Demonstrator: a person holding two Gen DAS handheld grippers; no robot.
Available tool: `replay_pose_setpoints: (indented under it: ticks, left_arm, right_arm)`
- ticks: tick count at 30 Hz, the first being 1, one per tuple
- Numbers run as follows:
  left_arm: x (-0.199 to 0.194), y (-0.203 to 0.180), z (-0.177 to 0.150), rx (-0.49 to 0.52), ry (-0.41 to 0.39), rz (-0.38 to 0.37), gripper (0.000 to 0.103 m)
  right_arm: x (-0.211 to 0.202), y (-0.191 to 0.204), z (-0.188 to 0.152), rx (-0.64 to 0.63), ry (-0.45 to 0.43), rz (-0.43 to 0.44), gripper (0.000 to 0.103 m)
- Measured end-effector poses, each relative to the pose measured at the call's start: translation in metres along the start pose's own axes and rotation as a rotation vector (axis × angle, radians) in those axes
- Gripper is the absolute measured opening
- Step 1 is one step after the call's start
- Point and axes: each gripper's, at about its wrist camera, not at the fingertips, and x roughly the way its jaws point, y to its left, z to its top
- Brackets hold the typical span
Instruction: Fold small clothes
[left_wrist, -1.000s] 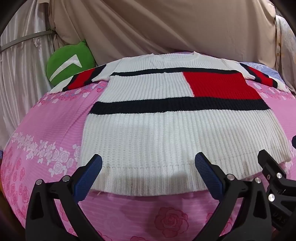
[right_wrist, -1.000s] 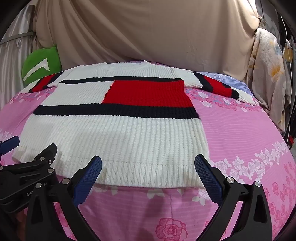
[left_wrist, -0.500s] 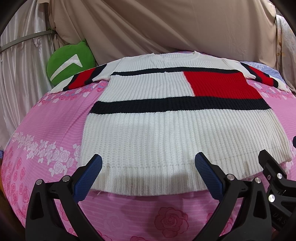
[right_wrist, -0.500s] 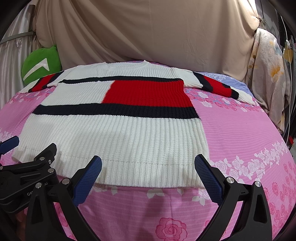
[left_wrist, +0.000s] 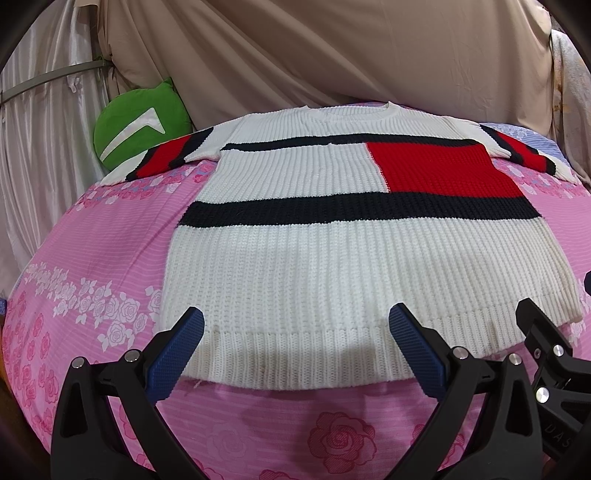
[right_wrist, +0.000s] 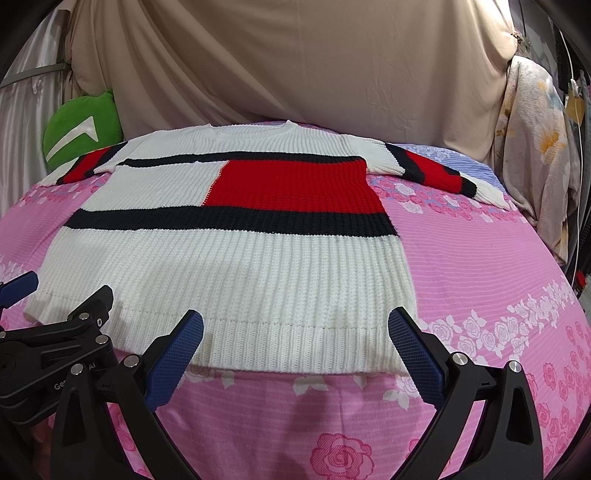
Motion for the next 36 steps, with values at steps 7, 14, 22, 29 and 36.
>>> replay_pose_setpoints:
  ticks: [7, 14, 22, 29, 36]
  left_arm:
    - [0.0, 0.0, 0.0, 0.0, 0.0, 0.0, 0.098]
    - [0.0, 0.0, 0.0, 0.0, 0.0, 0.001, 0.098]
    - [0.0, 0.0, 0.0, 0.0, 0.0, 0.001, 0.098]
    - [-0.002, 0.002, -0.004, -0.007, -0.007, 0.016, 0.098]
    - [-0.007, 0.0, -0.01, -0.002, 0.0, 0.02, 0.098]
  right_arm:
    - [0.0, 0.0, 0.0, 0.0, 0.0, 0.0, 0.098]
    - [0.0, 0.0, 0.0, 0.0, 0.0, 0.0, 0.098]
    - [0.0, -0.001, -0.001, 0.0, -0.001, 0.0, 0.098]
    - [-0.006, 0.0, -0.002, -0.002, -0.006, -0.024, 0.098]
    - [-0.012, -0.007, -0.008, 0.023, 0.013, -0.015, 0.098]
